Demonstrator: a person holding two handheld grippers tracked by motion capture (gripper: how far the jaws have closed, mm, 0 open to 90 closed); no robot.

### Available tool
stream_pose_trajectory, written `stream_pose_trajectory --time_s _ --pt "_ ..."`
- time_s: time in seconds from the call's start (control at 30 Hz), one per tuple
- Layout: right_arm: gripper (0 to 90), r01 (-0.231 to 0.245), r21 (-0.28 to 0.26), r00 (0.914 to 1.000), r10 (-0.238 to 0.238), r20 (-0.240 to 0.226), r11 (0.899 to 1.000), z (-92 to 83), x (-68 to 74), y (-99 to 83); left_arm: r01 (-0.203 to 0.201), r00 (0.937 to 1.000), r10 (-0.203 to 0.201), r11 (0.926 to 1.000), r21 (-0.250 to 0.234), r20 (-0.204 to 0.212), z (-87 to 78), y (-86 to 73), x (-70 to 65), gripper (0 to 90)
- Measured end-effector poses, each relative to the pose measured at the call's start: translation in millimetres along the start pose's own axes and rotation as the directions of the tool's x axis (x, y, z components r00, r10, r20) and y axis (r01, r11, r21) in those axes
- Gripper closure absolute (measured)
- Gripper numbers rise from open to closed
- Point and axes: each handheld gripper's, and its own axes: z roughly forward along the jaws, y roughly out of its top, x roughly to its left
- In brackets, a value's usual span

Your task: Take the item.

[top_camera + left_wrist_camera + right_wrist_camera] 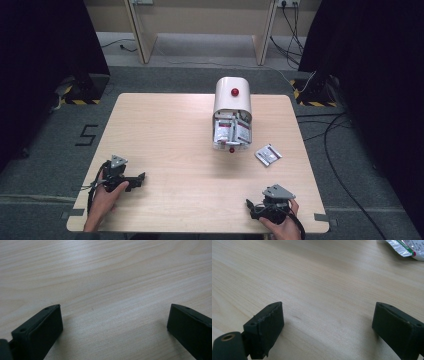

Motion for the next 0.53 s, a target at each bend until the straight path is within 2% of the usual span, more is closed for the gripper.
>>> stream_pose_trajectory --time_s 0.13,0.53 --pt "11.2 0.002 -0.041 1.0000 -0.002 0.006 0.999 -2.2 1.7 -7.0 0.000 1.0000 0.000 1.0000 0.000 0.000 -0.1 -0.1 -0.1 0.0" --pt "11.2 -0.006 -0.086 0.9999 0.007 0.010 0.996 -4.1 4.5 -14.5 0.001 1.0000 -0.001 1.0000 0.000 0.000 -0.1 -0.1 -0.1 0.0"
